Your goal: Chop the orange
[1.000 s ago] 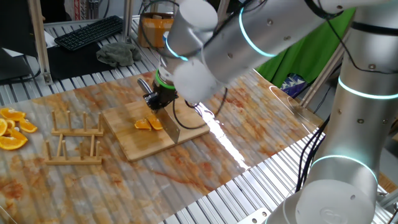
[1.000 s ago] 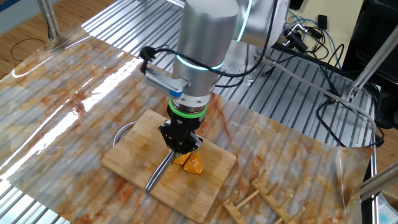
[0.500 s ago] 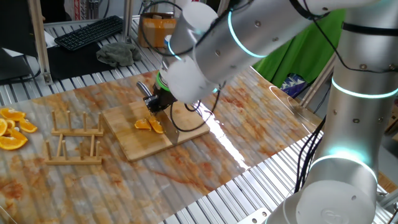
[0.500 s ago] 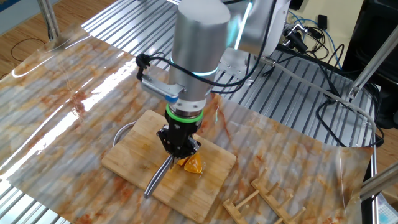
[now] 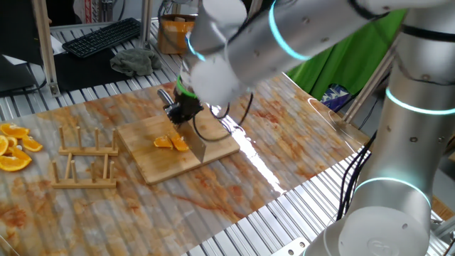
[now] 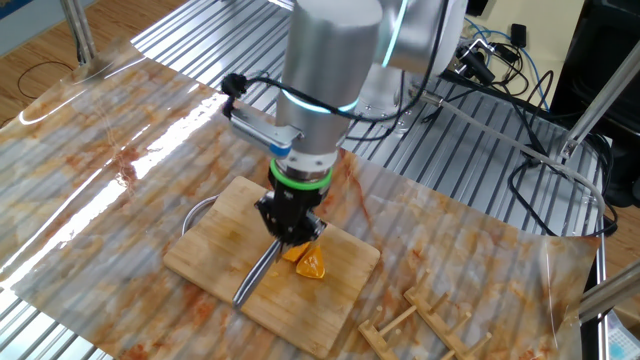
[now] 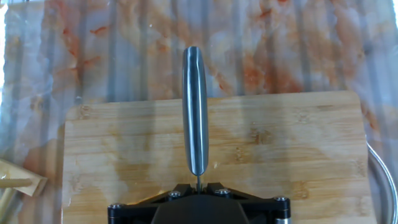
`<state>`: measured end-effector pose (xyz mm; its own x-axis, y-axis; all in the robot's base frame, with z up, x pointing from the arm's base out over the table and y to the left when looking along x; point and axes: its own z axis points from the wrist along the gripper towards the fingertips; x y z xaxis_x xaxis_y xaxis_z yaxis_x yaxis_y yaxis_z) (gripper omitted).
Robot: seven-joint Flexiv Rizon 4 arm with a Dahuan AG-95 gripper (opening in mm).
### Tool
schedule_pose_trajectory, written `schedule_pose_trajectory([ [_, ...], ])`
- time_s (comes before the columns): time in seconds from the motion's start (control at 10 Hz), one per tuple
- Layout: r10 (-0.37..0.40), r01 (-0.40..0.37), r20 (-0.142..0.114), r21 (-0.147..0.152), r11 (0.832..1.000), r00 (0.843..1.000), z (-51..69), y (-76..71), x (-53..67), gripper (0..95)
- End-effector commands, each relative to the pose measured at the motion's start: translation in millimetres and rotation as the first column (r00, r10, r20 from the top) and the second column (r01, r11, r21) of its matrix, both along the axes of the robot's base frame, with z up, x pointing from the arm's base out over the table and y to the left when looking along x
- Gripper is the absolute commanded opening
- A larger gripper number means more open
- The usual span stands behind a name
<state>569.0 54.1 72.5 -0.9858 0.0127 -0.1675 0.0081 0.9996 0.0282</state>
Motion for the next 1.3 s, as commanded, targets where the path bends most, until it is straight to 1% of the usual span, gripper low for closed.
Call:
schedule_pose_trajectory([
  [0.1, -0.008, 0.008, 0.035, 0.002, 1.0, 0.999, -13.2, 1.3, 2.9, 0.0],
  [0.3, -0.009, 0.009, 0.038, 0.002, 1.0, 0.999, -19.9, 3.3, -1.5, 0.0],
  [0.4, -0.015, 0.015, 0.057, 0.003, 1.0, 0.998, -26.1, 4.3, -4.0, 0.0],
  [0.5, -0.015, 0.015, 0.061, 0.001, 1.0, 0.998, -29.2, 4.7, -4.9, 0.0],
  [0.6, -0.02, 0.02, 0.053, 0.003, 1.0, 0.998, -27.5, 4.7, -5.1, 0.0],
  [0.9, -0.042, 0.041, 0.092, 0.012, 0.999, 0.995, -26.4, 5.0, -4.9, 0.0],
  [1.0, -0.041, 0.04, 0.092, 0.008, 0.999, 0.995, -25.6, 4.9, -4.9, 0.0],
  [1.1, -0.043, 0.042, 0.098, 0.01, 0.999, 0.994, -25.3, 4.9, -4.9, 0.0],
  [1.2, -0.042, 0.041, 0.097, 0.009, 0.999, 0.994, -25.3, 4.9, -4.9, 0.0],
  [1.3, -0.04, 0.039, 0.082, 0.008, 0.999, 0.996, -24.1, 4.9, -4.9, 0.0],
])
